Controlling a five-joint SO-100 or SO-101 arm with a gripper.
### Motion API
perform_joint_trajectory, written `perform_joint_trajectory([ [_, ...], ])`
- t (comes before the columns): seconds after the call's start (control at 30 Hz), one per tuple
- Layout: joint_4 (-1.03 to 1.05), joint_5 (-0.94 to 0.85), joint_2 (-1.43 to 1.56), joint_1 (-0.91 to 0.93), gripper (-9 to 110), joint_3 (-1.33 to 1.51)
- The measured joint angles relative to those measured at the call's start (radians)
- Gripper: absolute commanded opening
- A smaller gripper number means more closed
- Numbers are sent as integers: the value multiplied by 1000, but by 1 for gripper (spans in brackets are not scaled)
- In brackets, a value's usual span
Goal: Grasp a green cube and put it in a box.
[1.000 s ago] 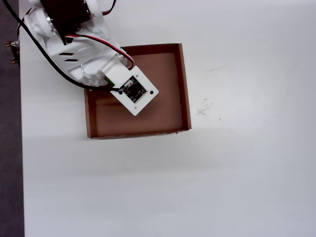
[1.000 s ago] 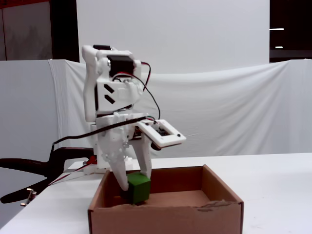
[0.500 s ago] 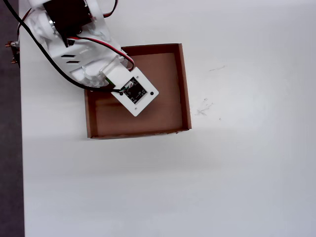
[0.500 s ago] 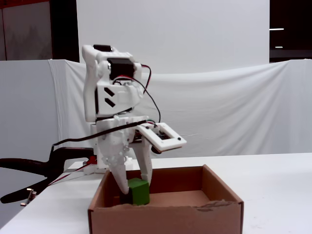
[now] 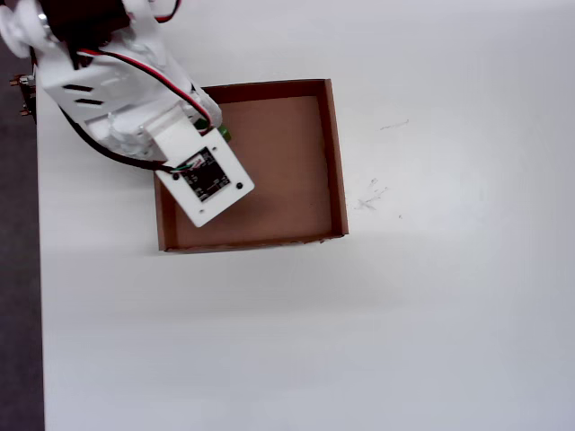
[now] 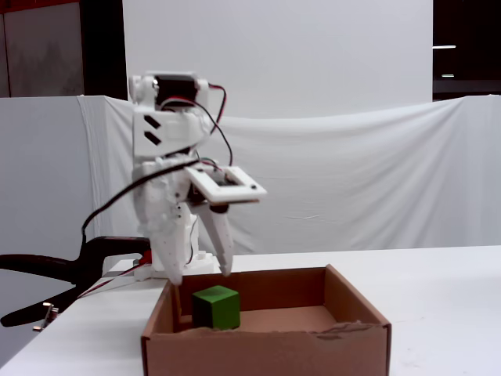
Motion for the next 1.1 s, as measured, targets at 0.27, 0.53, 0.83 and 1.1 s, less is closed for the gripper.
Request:
perform_joint_trajectory([
  [0.27, 170, 137, 321, 272, 25, 69],
  [0.53, 193, 307, 764, 446, 25, 565],
  [0.83, 324, 430, 1233, 511, 25, 862],
  [1.1, 318, 574, 1249, 500, 25, 871],
])
